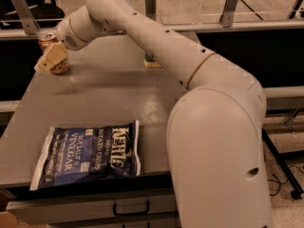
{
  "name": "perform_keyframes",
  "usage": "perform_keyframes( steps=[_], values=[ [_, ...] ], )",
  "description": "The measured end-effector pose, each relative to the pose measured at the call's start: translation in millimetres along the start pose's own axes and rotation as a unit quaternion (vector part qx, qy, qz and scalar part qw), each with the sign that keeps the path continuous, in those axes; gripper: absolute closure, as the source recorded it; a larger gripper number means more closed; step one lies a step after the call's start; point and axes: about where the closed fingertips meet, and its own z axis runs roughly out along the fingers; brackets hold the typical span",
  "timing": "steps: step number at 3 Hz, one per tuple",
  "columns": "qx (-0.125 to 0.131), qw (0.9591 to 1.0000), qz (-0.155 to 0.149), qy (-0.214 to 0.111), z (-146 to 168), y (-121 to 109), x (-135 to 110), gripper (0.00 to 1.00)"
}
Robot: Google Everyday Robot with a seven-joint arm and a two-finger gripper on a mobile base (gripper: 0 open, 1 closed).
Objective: Knock orange can over
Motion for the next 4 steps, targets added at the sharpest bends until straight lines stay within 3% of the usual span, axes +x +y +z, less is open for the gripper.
perform_keyframes(
  steps=[1, 2, 3, 4],
  values=[
    [-0.005, 0.9987, 0.046, -0.021, 10, -5, 1, 0.17],
    [0.003, 0.9965, 0.073, -0.041, 9, -8, 1, 0.39],
    [0.032, 0.9935, 0.093, -0.058, -10, -15, 12, 0.63],
    [0.065, 0.9902, 0.092, -0.083, -46, -20, 11, 0.87]
  ],
)
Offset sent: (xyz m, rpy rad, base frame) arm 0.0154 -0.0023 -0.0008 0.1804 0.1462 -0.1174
